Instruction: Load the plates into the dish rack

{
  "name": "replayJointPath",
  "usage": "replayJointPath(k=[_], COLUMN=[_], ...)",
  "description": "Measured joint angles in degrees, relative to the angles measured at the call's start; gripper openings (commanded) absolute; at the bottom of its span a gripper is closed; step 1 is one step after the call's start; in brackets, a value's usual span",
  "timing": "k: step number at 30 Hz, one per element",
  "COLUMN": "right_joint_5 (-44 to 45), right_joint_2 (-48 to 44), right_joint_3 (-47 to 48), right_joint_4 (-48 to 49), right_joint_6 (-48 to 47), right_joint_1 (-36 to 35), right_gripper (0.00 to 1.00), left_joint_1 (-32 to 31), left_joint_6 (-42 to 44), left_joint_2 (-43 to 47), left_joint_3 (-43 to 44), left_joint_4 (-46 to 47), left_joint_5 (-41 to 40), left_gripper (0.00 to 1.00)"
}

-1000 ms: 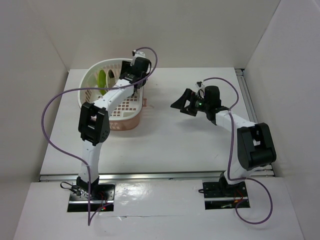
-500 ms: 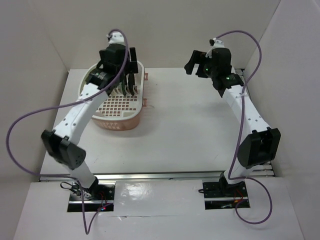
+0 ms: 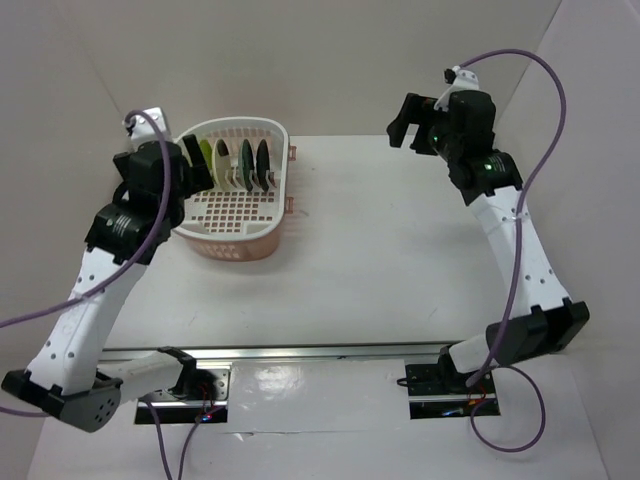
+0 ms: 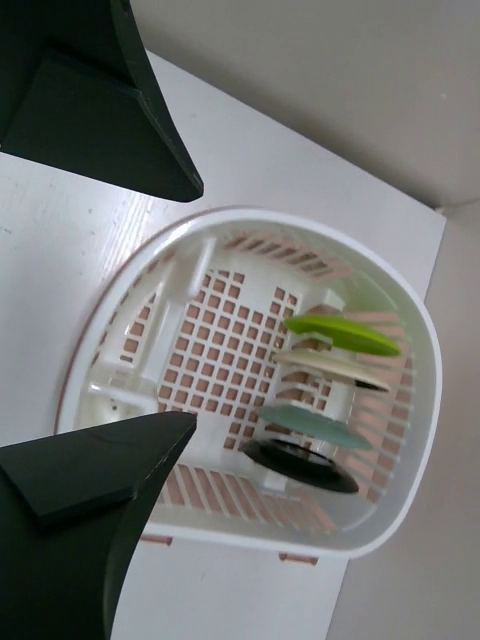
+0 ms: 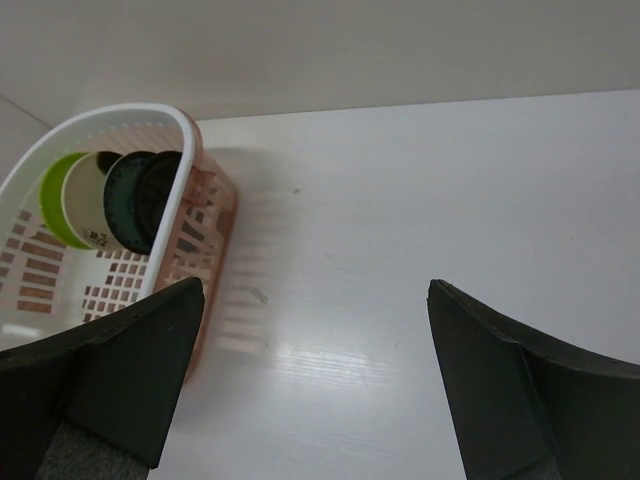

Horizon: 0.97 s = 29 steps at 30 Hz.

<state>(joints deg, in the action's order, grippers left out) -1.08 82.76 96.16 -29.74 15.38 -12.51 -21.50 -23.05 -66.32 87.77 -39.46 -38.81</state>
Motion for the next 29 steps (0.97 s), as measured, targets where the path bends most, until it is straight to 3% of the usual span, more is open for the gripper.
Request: replayJointPath(k=[15,29], right_joint_5=[0.7,5.2], right_joint_2=[-24.3,-32.0], right_joint_3=[-7.2,-6.8], right_joint_4=[-11.7,-22.2], right_joint_6=[0.6,0.7], right_joint_1=[-0.9,-0.9], right_gripper=[1.0,1.0], left_joint_1=[1.8,-0.9], left_joint_6=[-5.7,-9.0], left_joint_2=[19.4,18.2], left_joint_3=[-13.6,-8.9], left_joint_4=[-6.9,-10.3], left_joint_5=[3.4,4.6], left_gripper=[1.0,1.0])
